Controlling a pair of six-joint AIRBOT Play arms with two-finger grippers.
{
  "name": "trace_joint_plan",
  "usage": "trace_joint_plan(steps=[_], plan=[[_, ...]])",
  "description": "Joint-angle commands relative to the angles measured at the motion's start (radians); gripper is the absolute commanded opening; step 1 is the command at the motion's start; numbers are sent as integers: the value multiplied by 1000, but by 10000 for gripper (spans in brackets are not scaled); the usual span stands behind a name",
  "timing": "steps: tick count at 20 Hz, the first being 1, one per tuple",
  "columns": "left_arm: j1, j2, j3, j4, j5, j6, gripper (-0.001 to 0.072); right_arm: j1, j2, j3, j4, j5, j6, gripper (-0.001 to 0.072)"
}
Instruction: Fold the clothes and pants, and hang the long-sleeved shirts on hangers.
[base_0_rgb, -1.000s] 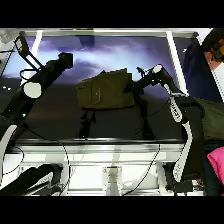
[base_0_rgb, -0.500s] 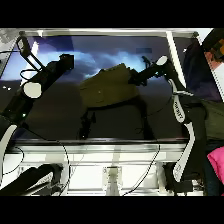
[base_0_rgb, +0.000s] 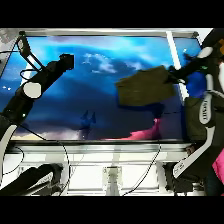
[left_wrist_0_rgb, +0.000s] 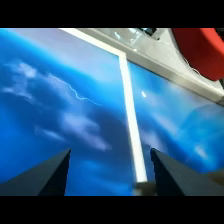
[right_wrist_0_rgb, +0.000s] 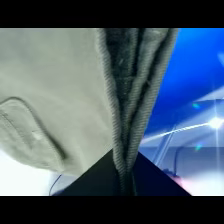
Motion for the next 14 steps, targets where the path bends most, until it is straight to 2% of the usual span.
trace_joint_plan(steps=[1,6,11,14], plan=[[1,1,1,0,1,0,582,-172,79,1,-85,99,5,20],[1,1,1,0,5,-1,582,-384,172,1,-165,181,-33,19],[1,1,1,0,61,-1,582,-556,256,1,-200,180,-69,19],[1,1,1,0,65,-1,582,-634,285,0,-275,180,-87,19]])
